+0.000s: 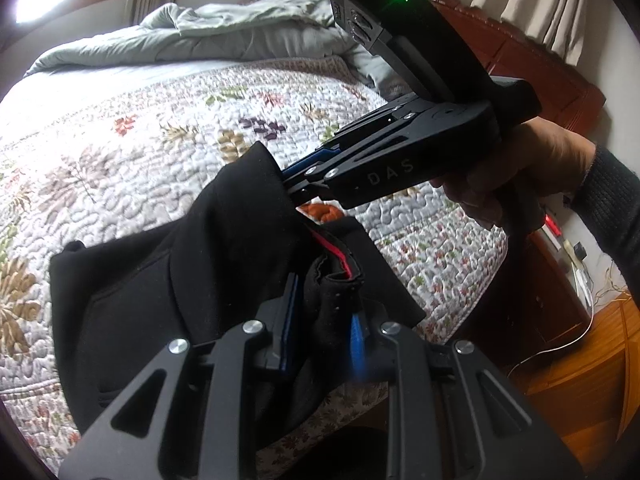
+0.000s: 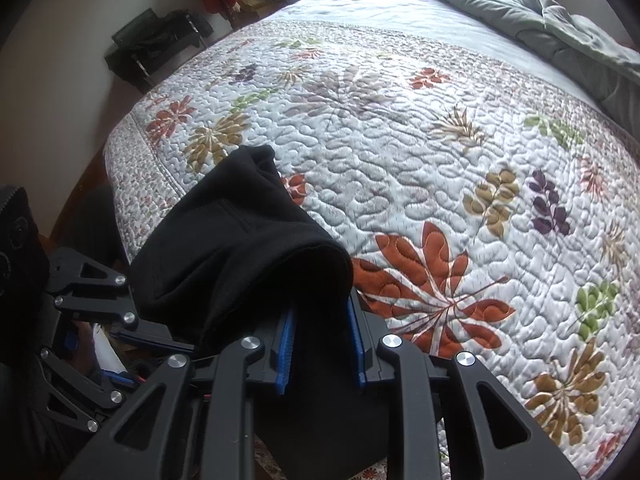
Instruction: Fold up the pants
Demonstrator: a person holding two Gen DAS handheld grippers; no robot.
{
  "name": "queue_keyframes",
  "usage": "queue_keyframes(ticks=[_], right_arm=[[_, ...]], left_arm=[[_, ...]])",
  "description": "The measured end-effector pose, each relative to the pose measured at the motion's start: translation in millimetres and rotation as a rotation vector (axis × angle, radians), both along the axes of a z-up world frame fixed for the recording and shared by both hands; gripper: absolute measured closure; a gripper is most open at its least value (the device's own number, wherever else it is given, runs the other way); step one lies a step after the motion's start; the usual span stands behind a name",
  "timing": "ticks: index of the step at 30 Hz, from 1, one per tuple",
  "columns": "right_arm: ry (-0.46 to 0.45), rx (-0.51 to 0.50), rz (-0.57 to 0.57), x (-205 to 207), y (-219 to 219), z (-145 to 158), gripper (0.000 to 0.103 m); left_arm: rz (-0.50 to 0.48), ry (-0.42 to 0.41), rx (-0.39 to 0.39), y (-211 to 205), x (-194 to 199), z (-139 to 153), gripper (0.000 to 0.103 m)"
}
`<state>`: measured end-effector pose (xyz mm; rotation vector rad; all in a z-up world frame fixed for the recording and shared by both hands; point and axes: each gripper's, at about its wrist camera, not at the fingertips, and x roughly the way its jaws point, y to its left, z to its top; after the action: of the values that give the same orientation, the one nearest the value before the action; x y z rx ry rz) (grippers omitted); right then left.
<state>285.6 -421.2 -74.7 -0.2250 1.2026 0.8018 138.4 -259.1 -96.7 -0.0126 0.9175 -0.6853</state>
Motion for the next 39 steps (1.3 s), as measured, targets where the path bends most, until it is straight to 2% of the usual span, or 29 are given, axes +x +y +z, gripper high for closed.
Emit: queue_keyframes(ticks=[5,14,17,19,20,22,23,24,27,28,29,31,34,36,39], right_arm=[[0.028,0.02,-0.014,-1.4,-12.4,-19.7,0.079],[0.048,0.04,-0.046,-3.7,-28.2,-37.2,0.079],[0.069,0.062,-0.094,-6.3,-35.9,-39.7,0.078],[0.132,0.09,-0.185,-8.4,-49.3,-45.1,0.072],[0.166,0.098,-0.25,-9.1,-58.5,-49.4,0.068],[0.24,0.197,-0.38,-17.4,-82.5,-54.2,0.054],[0.262,0.251,-0.427,-22.9,-92.1,-54.1,0.047],[0.29,0.322,-0.485,-30.6,-102.8,-53.6,0.044],[0.369,0.56,-0.582,-50.5,-118.9,-53.9,0.026],[0.401,0.613,-0.598,-55.8,-118.4,-56.8,0.019],[0.423,0.645,-0.602,-58.0,-116.5,-59.6,0.017],[0.46,0.66,-0.61,-62.1,-107.5,-68.7,0.017],[0.528,0.615,-0.629,-60.6,-93.1,-85.5,0.016],[0.542,0.554,-0.643,-57.2,-85.7,-91.0,0.016],[0.564,0.546,-0.636,-52.7,-76.9,-94.1,0.01]], left_arm=[[-0.014,0.029,0.022,-10.5,0.5,-20.5,0.082],[-0.016,0.046,0.043,-22.9,-0.4,-36.8,0.082],[-0.019,0.039,0.053,-26.4,-3.4,-40.1,0.082],[-0.033,0.03,0.064,-29.3,-6.3,-42.4,0.08],[-0.036,0.033,0.057,-28.5,-6.9,-42.8,0.077],[-0.045,0.052,0.024,-22.1,-9.6,-42.7,0.067],[-0.048,0.059,0.005,-18.1,-11.8,-41.7,0.055],[-0.053,0.066,-0.03,-12.4,-14.2,-39.1,0.037],[-0.052,0.055,-0.097,4.8,-22.0,-29.7,0.027],[-0.057,0.062,-0.118,11.5,-23.7,-27.2,0.026],[-0.055,0.069,-0.135,17.4,-24.5,-25.1,0.025],[-0.029,0.083,-0.173,36.0,-25.3,-19.7,0.021],[0.023,0.099,-0.21,68.4,-20.5,-14.4,0.019],[0.088,0.105,-0.221,95.6,-12.4,-14.7,0.018],[0.175,0.129,-0.225,130.6,1.8,-22.1,0.017]])
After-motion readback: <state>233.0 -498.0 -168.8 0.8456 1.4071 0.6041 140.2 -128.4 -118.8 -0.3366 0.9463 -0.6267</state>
